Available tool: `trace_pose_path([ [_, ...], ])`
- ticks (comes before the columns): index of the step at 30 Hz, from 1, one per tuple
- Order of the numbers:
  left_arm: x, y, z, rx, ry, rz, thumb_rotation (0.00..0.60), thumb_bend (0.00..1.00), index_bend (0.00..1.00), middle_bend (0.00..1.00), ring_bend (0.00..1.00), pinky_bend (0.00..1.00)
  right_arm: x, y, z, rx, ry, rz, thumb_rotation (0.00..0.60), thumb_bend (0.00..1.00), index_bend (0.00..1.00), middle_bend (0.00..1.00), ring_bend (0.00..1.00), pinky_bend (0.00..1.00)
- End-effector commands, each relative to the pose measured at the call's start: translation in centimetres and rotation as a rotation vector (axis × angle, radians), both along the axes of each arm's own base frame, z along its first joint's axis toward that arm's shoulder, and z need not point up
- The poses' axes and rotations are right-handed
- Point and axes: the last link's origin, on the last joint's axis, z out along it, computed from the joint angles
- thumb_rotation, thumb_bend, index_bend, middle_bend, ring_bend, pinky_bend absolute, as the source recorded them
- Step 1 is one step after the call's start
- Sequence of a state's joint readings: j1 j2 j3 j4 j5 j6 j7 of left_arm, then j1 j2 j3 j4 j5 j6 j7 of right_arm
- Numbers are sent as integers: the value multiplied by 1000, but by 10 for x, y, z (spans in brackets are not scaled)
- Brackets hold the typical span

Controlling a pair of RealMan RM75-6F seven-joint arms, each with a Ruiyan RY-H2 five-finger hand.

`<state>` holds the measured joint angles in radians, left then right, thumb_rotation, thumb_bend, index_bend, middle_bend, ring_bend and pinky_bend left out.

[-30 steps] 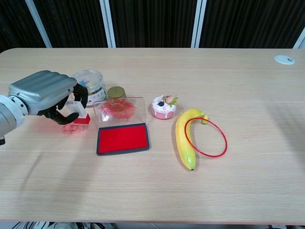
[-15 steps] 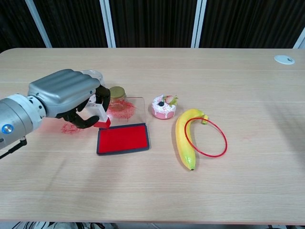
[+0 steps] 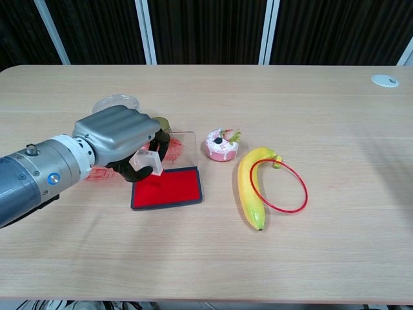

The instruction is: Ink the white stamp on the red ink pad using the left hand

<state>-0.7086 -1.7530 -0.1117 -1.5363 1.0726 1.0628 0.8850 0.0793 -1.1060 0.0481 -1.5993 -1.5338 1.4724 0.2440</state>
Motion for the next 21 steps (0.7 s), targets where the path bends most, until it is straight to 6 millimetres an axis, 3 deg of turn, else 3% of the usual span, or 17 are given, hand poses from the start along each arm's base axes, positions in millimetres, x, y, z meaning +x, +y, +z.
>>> trace_pose_path([
  [1, 1, 1, -4, -8, 15, -4, 600, 552, 740, 760, 599, 672, 0, 0, 0, 0, 0, 0, 600, 118, 0, 0, 0, 177],
  [21, -6, -4, -23, -33, 97, -16, 600, 552, 749, 772, 613, 689, 0, 0, 0, 0, -2, -1, 600, 118, 0, 0, 0, 177],
])
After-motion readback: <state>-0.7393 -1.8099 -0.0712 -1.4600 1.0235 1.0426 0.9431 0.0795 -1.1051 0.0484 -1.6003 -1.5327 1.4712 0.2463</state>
